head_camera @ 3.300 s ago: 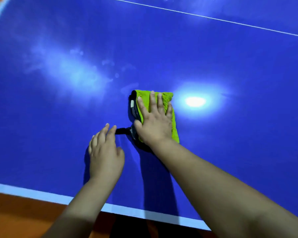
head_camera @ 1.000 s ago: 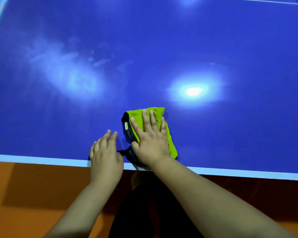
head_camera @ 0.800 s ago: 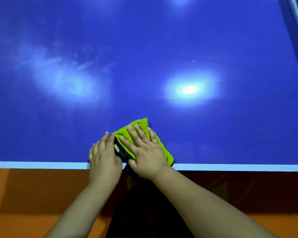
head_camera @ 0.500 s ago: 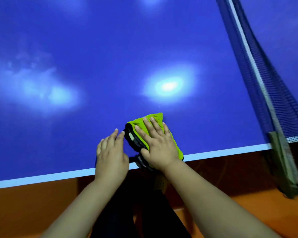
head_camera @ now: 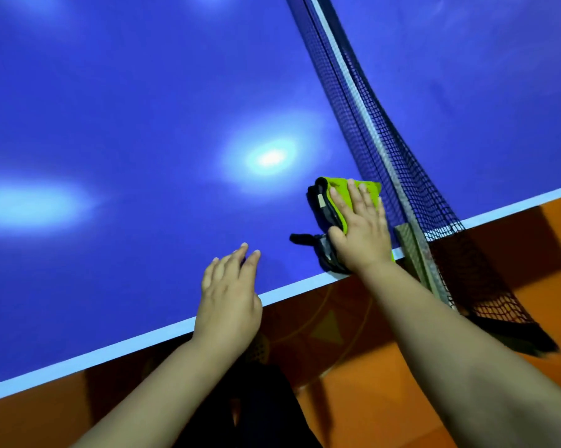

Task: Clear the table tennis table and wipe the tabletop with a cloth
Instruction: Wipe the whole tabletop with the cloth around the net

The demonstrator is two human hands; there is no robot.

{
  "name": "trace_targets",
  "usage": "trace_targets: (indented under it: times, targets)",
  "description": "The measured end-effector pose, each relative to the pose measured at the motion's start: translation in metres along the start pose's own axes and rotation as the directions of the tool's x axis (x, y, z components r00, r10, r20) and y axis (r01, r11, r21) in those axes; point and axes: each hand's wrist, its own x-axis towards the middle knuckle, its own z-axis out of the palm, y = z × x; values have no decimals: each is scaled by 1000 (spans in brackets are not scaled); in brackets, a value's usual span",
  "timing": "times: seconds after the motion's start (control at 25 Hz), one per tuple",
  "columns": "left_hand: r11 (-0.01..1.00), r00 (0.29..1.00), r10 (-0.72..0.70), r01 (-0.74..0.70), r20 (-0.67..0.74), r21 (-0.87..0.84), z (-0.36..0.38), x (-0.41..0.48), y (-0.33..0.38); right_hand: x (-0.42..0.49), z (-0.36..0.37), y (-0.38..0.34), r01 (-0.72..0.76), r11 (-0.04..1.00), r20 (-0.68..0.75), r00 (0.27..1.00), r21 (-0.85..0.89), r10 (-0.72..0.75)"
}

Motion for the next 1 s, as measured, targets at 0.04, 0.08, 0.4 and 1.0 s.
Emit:
trace_targets:
  times: [0.04,0.08,0.4,1.0]
  targets:
    - [1000,1000,-4,4,-3,-6,0,-1,1,1,-3,9,-49,999,3,999,11,49]
    - [1000,1000,-10,10,-7,-11,-1,-2,0,1,-4,13,-94,995,4,996,19,94]
    - [990,989,-141,139,-55,-41,-39,-53,-79,-56,14,-75,-355,935,-1,935,-24,355]
    - [913,896,-408,403,-175,-65,-178,-271,-410,-200,108,-534,67,993,173,984,-96,-49]
